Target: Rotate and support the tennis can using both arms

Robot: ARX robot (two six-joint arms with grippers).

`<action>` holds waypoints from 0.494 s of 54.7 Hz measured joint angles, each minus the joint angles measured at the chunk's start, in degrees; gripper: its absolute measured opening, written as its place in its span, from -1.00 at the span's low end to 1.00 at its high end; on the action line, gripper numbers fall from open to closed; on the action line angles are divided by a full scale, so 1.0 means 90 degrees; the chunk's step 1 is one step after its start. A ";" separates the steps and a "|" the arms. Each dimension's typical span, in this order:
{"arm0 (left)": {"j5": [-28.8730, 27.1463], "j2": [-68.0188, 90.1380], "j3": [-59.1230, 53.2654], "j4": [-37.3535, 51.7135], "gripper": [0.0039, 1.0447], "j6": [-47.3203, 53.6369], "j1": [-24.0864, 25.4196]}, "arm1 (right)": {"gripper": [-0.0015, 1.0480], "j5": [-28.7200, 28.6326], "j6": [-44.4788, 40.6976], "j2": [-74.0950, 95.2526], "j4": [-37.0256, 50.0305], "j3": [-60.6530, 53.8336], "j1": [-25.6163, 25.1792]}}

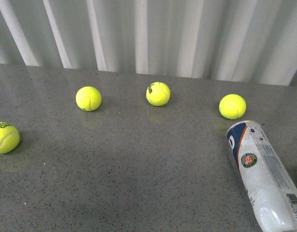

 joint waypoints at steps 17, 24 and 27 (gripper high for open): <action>0.0000 0.0000 0.0000 0.0000 0.87 0.0000 0.0000 | 0.86 0.0000 0.0000 0.0000 0.0000 0.0000 0.0000; 0.0000 0.0000 0.0000 0.0000 0.87 0.0000 0.0000 | 0.86 0.0000 0.0000 0.0000 0.0000 0.0000 0.0000; -0.0002 0.0000 0.0000 0.0000 0.87 0.0000 0.0000 | 0.86 0.0000 0.0000 0.0000 0.0000 0.0000 0.0000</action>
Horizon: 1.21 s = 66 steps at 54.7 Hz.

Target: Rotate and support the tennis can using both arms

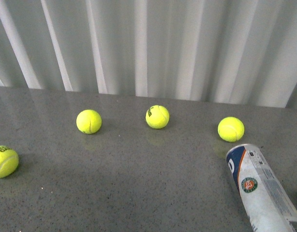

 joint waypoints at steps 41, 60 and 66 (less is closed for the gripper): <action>0.0000 0.0000 0.0000 -0.0002 0.87 0.0000 0.0000 | 0.86 0.0923 0.0114 0.2171 -0.0442 0.0974 0.0308; 0.0002 -0.0002 0.0000 -0.0005 0.87 0.0000 0.0000 | 0.86 0.0500 0.0959 0.8648 -0.0121 0.3738 0.0685; 0.0000 -0.0002 0.0000 -0.0005 0.87 0.0000 0.0000 | 0.86 0.0291 0.1044 0.9687 -0.0284 0.4231 0.0814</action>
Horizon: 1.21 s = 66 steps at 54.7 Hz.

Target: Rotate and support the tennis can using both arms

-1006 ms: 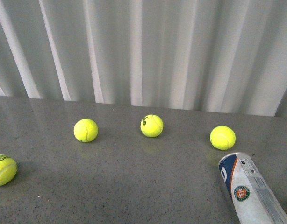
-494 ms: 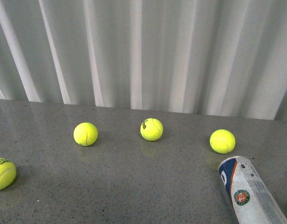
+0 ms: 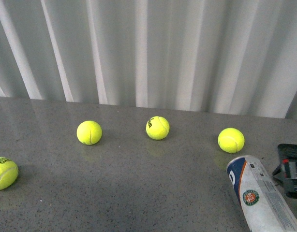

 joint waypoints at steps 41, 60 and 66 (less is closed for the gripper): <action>0.0000 0.0000 0.0000 0.0000 0.87 0.0000 0.0000 | 0.86 -0.0189 0.0131 0.2348 0.0508 0.0714 0.0245; 0.0000 0.0000 -0.0002 0.0000 0.87 0.0000 0.0000 | 0.37 -0.0563 -0.0170 0.3041 0.0750 0.1088 0.0408; 0.0000 0.0000 0.0000 0.0000 0.87 0.0000 0.0000 | 0.12 -0.0724 -0.0692 0.3004 0.0933 0.1015 0.0410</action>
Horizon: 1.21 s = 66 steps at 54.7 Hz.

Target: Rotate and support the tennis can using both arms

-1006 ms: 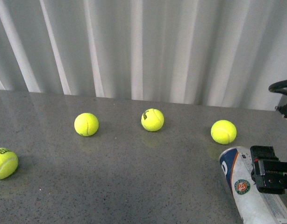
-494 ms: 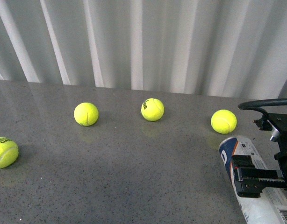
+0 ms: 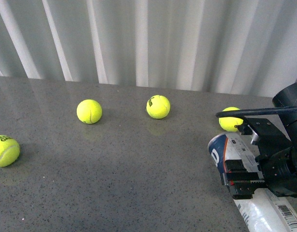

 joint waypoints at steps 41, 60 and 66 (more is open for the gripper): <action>0.0000 0.0000 0.0000 -0.0005 0.87 0.0000 0.0000 | -0.78 -0.1054 -0.8342 0.0639 -0.0236 0.1814 0.1083; 0.0000 0.0000 0.0000 -0.0005 0.87 0.0000 0.0000 | -0.80 -0.1035 -0.8174 0.1486 0.0046 0.2365 0.1506; 0.0000 0.0000 0.0000 -0.0005 0.87 0.0000 0.0000 | -0.51 -0.1260 -0.8021 0.1445 -0.0141 0.2310 0.1506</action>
